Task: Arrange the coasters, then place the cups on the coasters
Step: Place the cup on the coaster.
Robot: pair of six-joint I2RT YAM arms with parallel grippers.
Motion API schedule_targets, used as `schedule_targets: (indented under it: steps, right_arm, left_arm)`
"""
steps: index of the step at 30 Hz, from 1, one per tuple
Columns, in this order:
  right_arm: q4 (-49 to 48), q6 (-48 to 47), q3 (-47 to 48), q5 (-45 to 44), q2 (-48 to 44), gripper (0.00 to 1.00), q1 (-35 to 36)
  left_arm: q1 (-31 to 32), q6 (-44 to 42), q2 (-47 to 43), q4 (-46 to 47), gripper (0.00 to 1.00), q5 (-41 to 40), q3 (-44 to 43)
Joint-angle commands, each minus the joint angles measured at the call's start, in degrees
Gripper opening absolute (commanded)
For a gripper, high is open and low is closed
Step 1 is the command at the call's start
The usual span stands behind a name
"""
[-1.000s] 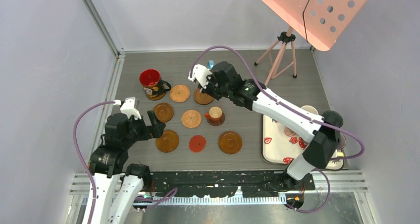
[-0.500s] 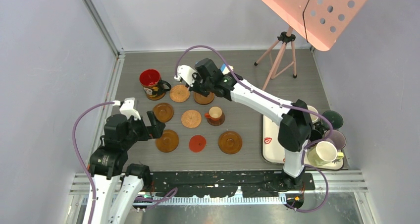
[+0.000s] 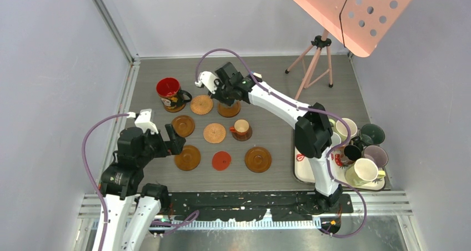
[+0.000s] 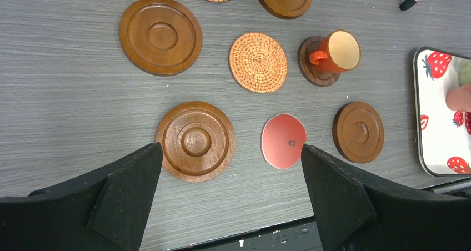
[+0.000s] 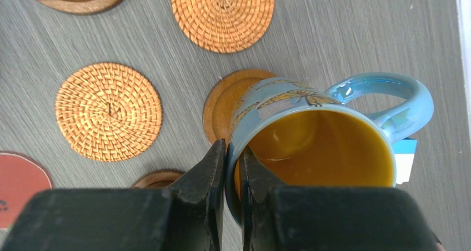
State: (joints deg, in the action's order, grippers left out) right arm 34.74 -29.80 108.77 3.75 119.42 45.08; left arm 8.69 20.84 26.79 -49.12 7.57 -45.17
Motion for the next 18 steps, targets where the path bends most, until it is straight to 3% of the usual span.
schedule_targets:
  steps: [1,18]
  right_arm:
    - [-2.8,-0.2,6.1,0.4,-1.2,0.06,-0.6]
    - [3.5,0.2,11.9,1.7,3.9,0.08,-1.1]
  left_arm:
    - [0.2,0.3,0.4,1.3,1.00,0.3,-0.1]
    - [0.2,0.3,-0.1,1.3,1.00,0.2,-0.1]
